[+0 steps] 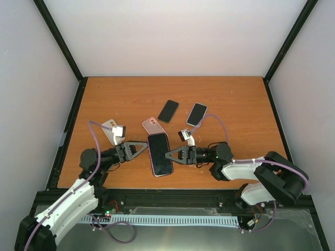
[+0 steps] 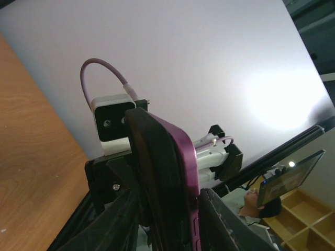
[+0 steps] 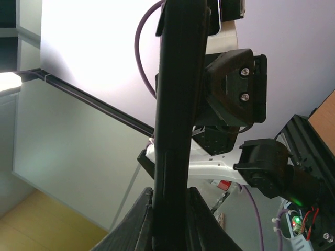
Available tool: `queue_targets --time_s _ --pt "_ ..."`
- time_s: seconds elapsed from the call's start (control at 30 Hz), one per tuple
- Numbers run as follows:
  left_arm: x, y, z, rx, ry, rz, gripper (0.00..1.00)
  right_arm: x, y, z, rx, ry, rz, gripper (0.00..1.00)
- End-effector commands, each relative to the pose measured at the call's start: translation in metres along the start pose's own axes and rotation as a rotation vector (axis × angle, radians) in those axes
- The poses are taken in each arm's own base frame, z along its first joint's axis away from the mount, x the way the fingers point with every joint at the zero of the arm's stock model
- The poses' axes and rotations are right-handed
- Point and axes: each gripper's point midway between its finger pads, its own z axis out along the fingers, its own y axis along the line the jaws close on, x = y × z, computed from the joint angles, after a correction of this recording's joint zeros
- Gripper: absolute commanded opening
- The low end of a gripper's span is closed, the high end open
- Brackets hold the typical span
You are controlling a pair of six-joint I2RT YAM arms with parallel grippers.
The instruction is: Put the phone into the phone case
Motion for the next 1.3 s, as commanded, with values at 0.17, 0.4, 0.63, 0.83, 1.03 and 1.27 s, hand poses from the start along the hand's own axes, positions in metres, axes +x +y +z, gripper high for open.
queue_targets --time_s 0.17,0.4,0.63,0.83,1.03,1.27 --pt "-0.01 0.003 0.005 -0.05 -0.009 0.013 0.19 0.002 0.022 0.006 -0.074 0.018 -0.08 0.08" --pt "-0.012 0.005 0.004 -0.096 -0.012 0.038 0.36 0.003 0.016 0.008 -0.062 0.023 -0.062 0.06" --pt "-0.009 0.019 0.005 -0.124 0.001 0.016 0.36 0.006 0.012 0.013 -0.072 0.041 -0.052 0.06" --pt "-0.009 0.024 0.007 -0.149 0.019 0.02 0.22 0.006 0.006 0.013 -0.075 0.039 -0.031 0.05" --pt "-0.015 0.029 0.01 -0.211 0.02 0.025 0.0 0.004 -0.001 0.014 -0.077 0.023 0.0 0.08" --pt "-0.019 0.042 0.007 -0.327 0.031 0.007 0.0 0.002 -0.006 0.014 -0.064 0.011 0.011 0.13"
